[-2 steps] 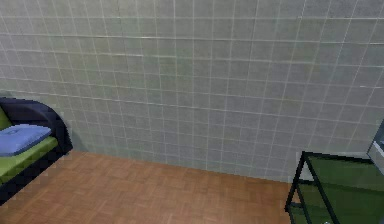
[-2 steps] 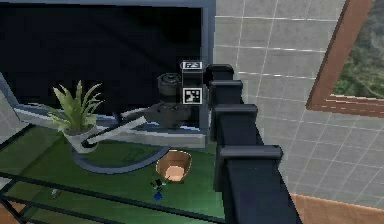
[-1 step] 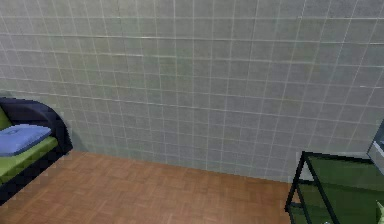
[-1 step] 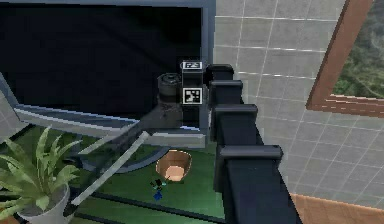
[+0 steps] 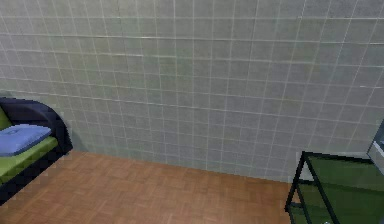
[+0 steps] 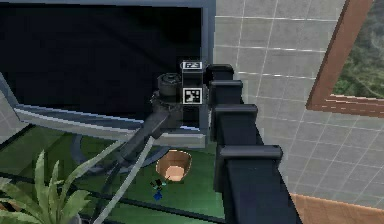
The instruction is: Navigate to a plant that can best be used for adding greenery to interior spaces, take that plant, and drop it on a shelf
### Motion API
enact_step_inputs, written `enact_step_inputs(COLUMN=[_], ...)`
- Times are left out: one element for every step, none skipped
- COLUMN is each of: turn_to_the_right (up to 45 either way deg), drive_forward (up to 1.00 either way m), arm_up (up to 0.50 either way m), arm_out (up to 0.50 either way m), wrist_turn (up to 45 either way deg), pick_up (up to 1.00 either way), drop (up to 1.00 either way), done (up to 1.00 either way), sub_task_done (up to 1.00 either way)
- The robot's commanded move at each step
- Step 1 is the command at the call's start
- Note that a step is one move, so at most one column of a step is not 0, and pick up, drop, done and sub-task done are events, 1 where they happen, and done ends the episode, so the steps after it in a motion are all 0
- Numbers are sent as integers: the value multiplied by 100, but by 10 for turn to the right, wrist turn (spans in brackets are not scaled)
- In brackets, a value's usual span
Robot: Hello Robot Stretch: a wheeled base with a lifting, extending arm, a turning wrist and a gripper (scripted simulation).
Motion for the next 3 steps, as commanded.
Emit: enact_step_inputs(turn_to_the_right=[0, -450, -450], drive_forward=[0, 0, 0], arm_up=[0, 0, 0], arm_out=[-20, 0, 0], wrist_turn=[0, 0, 0], pick_up=[0, 0, 0], drop=[0, 0, 0], done=[0, 0, 0], sub_task_done=[0, 0, 0])
